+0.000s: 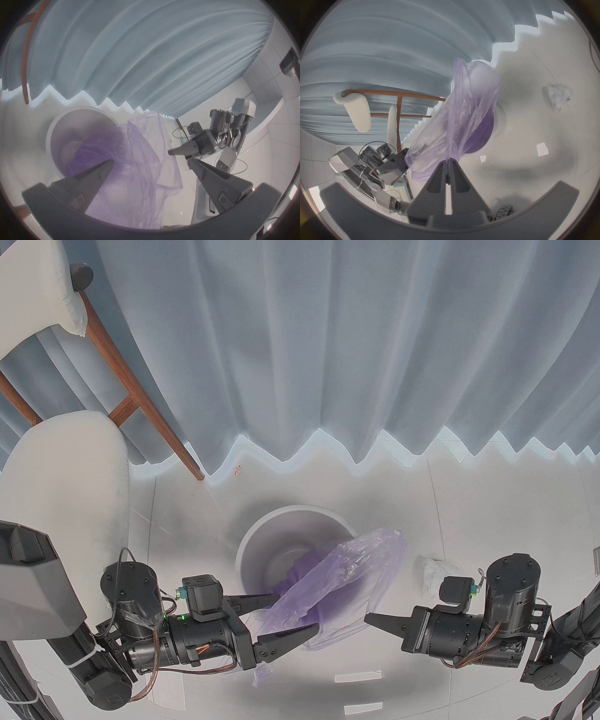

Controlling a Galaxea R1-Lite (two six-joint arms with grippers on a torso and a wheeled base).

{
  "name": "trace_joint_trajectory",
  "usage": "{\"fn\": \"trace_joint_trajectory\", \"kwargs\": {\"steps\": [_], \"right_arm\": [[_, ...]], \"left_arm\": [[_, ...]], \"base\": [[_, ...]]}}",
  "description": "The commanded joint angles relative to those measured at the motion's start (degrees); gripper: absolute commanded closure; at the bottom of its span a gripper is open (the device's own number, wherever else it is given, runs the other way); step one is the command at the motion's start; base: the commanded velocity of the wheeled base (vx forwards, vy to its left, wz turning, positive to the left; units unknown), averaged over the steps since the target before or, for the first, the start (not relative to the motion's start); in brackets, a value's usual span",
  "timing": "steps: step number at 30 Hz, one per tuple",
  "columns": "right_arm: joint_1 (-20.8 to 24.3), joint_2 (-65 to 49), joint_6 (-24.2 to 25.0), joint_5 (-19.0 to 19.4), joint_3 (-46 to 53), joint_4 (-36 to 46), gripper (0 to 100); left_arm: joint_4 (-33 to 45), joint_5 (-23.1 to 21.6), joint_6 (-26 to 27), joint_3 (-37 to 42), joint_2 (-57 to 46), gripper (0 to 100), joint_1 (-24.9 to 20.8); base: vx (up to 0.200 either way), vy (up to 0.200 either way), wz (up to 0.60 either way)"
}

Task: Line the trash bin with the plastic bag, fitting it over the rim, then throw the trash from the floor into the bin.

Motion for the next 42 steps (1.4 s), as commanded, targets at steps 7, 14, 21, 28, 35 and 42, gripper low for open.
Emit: {"fn": "trace_joint_trajectory", "kwargs": {"steps": [7,14,21,28,35,42], "right_arm": [[0.7,0.0,0.0,0.4,1.3,-3.1,100],[0.6,0.1,-0.3,0.4,2.5,-6.1,100],[0.5,0.2,-0.5,0.2,2.0,-6.1,100],[0.1,2.5,-0.5,0.1,1.9,-7.4,100],[-2.3,2.7,-0.1,0.5,0.0,-15.0,100],[-5.0,5.6,-0.3,0.6,-5.6,-14.4,100]], "left_arm": [[-0.1,1.1,-0.5,0.5,0.5,0,-0.5],[0.0,2.6,-0.5,1.5,2.3,100,-0.3],[-0.1,5.9,-0.4,0.1,3.1,100,-0.2],[-0.1,6.1,-0.6,-1.6,1.5,100,1.7],[0.0,6.1,-2.1,-3.2,-2.8,100,3.2],[0.0,6.4,-2.2,-6.4,-3.9,100,4.9]], "base": [[0.000,0.000,0.00],[0.000,0.000,0.00],[0.000,0.000,0.00],[0.000,0.000,0.00],[0.000,0.000,0.00],[0.000,0.000,0.00]]}}
